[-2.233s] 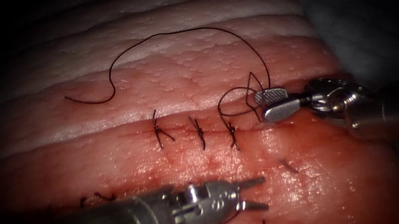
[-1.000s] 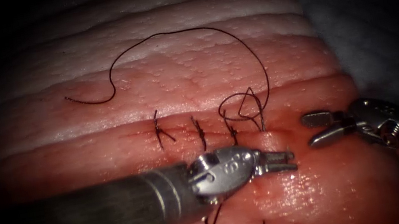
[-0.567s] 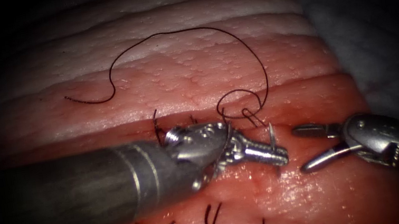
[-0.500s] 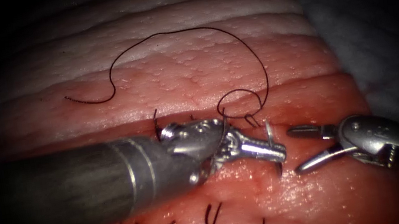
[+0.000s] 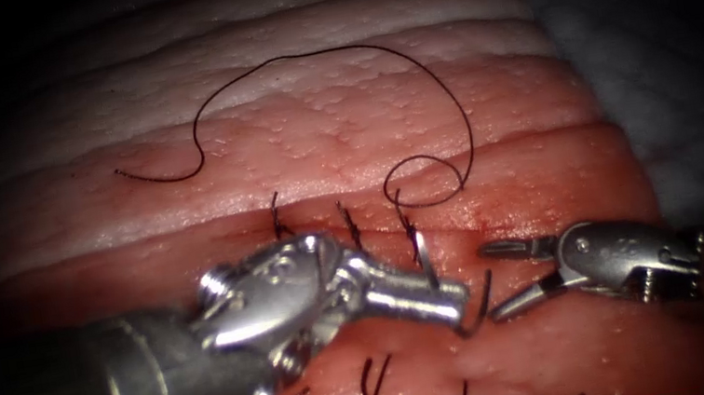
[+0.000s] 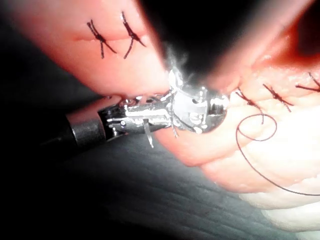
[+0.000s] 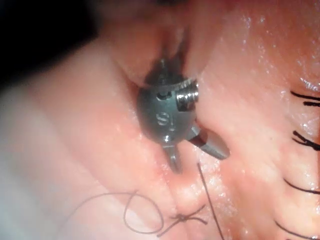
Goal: Wound Closure
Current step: Pull needle the rest of the way through using left grasper
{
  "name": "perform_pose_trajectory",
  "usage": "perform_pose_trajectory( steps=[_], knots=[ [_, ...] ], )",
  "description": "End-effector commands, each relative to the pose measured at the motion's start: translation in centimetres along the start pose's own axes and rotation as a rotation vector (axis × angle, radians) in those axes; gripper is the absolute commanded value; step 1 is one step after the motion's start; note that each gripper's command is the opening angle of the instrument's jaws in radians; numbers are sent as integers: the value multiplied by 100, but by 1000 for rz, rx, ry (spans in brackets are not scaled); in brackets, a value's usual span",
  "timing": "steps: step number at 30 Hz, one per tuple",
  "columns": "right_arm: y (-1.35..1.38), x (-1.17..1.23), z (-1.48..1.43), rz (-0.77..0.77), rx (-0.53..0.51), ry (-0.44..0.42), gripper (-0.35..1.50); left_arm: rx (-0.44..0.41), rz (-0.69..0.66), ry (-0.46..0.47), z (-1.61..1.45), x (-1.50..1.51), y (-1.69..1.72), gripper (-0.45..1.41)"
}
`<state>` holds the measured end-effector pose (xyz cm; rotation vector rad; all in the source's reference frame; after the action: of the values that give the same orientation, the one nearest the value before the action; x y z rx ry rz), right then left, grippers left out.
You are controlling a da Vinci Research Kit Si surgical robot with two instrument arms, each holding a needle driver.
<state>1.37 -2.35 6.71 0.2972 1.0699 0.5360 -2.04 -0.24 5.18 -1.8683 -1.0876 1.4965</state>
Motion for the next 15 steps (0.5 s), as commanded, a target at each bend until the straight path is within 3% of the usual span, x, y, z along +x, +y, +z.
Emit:
perform_pose_trajectory(
  steps=[1,4,7,13,15],
  knots=[
    [-2,-4,9,3,4,-8,76,31,73,-5,0,3,2,-45],
    [-3,-4,8,14,0,-21,73,189,340,-57,-13,19,38,-45],
    [-3,-5,8,24,-3,-24,69,311,520,-125,-18,28,64,-45],
    [-4,-4,6,32,-11,-23,69,426,704,-220,-22,34,96,-45],
    [-4,-3,5,33,-15,-15,69,426,726,-227,-22,35,99,-45]
  ],
)
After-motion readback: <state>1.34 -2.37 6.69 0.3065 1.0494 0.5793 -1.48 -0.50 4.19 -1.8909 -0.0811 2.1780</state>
